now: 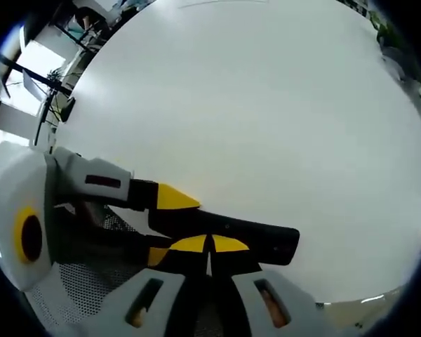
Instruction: Press the specified remote control buttons in sequence, fully releasing each button before pressing the next.
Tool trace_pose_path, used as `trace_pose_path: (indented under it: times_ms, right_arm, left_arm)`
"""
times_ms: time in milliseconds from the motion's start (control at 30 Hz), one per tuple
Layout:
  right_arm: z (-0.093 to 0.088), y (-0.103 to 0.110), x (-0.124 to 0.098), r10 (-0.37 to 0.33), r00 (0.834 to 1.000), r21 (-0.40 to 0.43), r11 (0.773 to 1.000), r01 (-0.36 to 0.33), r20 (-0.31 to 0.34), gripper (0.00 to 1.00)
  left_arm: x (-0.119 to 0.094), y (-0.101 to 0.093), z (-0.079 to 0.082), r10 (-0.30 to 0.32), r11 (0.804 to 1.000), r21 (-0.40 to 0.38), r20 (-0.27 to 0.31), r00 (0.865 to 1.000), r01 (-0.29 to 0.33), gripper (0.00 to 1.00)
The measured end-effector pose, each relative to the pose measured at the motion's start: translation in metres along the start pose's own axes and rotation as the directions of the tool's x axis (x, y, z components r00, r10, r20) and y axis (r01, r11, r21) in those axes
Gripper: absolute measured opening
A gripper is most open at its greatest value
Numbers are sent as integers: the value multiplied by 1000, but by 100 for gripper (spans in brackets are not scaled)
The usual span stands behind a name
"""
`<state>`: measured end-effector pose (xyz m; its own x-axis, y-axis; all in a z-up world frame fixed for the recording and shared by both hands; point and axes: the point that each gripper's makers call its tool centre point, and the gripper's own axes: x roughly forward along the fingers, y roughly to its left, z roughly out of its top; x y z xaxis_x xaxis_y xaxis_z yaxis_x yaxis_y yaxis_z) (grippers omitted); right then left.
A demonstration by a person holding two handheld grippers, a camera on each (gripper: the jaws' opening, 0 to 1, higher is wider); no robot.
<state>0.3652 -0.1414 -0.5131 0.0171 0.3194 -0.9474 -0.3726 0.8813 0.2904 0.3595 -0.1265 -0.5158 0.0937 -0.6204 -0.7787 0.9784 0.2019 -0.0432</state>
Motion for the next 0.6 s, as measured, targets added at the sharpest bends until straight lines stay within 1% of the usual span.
trace_pose_path:
  times_ms: [167, 367, 500, 600]
  right_arm:
    - [1, -1, 1, 13, 1000, 35, 999, -13, -2, 0]
    - [0, -1, 1, -9, 1000, 19, 1000, 9, -2, 0]
    - [1, -1, 2, 4, 1000, 19, 1000, -4, 5, 0]
    - [1, -3, 3, 18, 1000, 25, 1000, -18, 25, 0]
  left_arm:
    - [0, 1, 0, 2, 1000, 2, -1, 1000, -2, 25]
    - [0, 0, 0, 3, 1000, 5, -2, 1000, -3, 25]
    - [0, 0, 0, 2, 1000, -1, -2, 1000, -2, 25]
    - [0, 0, 0, 2, 1000, -3, 0, 1000, -2, 25]
